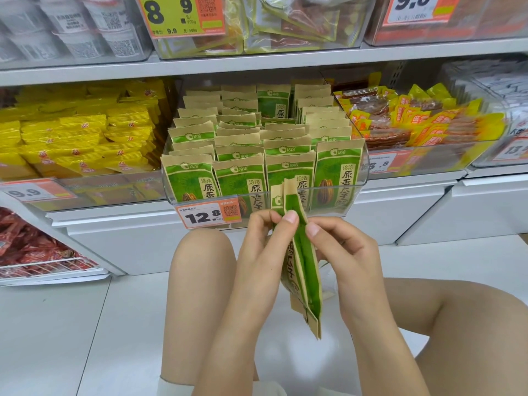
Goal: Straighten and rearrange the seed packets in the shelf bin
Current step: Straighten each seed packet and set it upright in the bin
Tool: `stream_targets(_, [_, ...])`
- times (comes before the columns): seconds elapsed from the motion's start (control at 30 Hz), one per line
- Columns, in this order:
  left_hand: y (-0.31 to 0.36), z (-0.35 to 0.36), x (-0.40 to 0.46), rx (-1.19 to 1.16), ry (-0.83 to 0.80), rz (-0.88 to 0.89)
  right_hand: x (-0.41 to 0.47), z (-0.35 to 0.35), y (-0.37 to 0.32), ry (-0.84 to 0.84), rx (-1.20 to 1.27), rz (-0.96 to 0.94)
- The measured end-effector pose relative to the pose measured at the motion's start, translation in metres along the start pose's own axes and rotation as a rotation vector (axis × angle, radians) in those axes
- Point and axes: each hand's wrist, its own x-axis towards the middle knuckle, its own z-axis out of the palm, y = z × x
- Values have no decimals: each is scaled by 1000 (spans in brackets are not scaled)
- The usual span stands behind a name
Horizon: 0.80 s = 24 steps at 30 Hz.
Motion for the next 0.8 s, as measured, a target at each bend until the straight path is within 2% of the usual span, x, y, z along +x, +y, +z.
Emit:
stream_targets(0.23, [0,4,1,-27,-19,-7,1,1,2,118,-82,-30])
stream_targets(0.5, [-12,-1,1,64,-270,-110,7,-11,4,348,-160,-78])
stream_targets(0.6, [-18,1,-1,120,-287,-143,8,-20,4,394,-147,-96])
stream_targets(0.7, [-19,0,0,68,-224,-115,8,-22,3,299,-71,-67])
stream_targets(0.8, [-13,-4,4,-23,-101,-36,7,-26,2,67,-86,-5])
